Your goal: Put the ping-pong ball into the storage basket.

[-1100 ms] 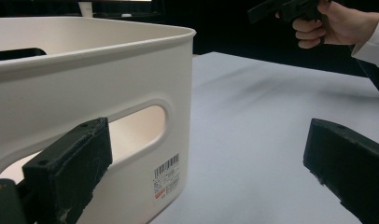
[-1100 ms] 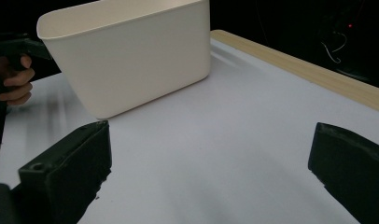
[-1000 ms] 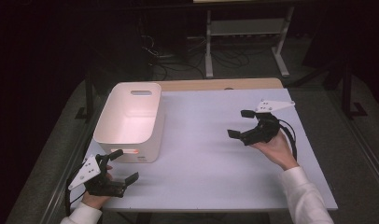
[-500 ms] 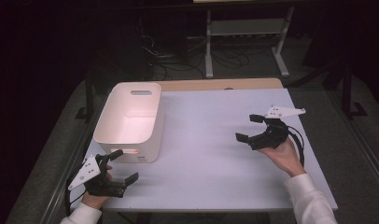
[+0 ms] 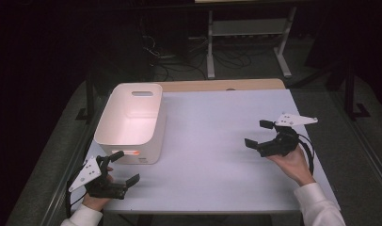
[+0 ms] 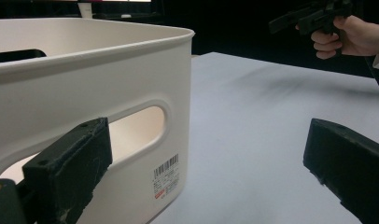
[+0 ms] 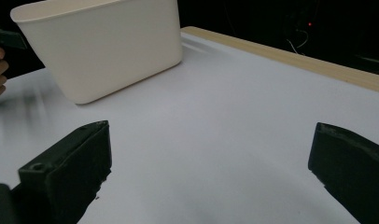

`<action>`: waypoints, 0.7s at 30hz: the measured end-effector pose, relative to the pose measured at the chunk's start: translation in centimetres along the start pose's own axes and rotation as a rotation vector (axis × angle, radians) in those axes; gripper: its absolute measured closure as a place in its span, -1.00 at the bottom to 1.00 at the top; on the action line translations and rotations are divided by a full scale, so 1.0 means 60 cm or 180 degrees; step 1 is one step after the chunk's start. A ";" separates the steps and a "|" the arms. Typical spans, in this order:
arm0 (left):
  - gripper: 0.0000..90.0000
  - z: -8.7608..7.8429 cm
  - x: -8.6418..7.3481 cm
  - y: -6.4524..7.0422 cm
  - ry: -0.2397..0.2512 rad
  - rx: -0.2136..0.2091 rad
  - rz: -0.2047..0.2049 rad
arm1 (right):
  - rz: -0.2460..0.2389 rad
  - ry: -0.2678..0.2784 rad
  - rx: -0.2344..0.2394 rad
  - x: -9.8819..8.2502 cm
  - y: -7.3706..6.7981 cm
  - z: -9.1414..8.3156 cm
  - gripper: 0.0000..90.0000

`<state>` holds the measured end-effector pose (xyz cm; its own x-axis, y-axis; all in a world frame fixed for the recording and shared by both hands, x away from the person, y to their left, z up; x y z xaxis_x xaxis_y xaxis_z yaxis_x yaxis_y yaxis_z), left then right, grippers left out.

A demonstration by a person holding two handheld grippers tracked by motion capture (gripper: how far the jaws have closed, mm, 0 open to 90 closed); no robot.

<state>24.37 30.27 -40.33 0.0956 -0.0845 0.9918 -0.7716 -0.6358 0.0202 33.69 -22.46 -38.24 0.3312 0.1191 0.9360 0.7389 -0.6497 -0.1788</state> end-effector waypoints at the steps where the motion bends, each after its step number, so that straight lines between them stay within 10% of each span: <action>1: -0.98 0.000 0.000 0.000 -0.0001 -0.0001 0.0001 | 0.0006 0.0002 -0.0018 -0.003 0.000 -0.002 -1.00; 21: -0.99 0.000 0.000 0.001 0.0022 -0.0004 -0.0003 | 0.0031 0.0149 -0.0163 -0.044 -0.005 -0.045 -1.00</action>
<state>24.35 30.23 -40.33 0.0919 -0.0785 0.9927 -0.7723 -0.6349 0.0213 31.01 -24.59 -39.83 0.3096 0.0782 0.9476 0.7045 -0.6883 -0.1734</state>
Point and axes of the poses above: each handheld gripper's, and its own axes: z roughly forward along the jaws, x roughly out of its top, y roughly to its right, the point moved 1 cm from there along z, roughly forward along the jaws, and after that the axes turned 5 degrees about y, right-handed, at the moved point
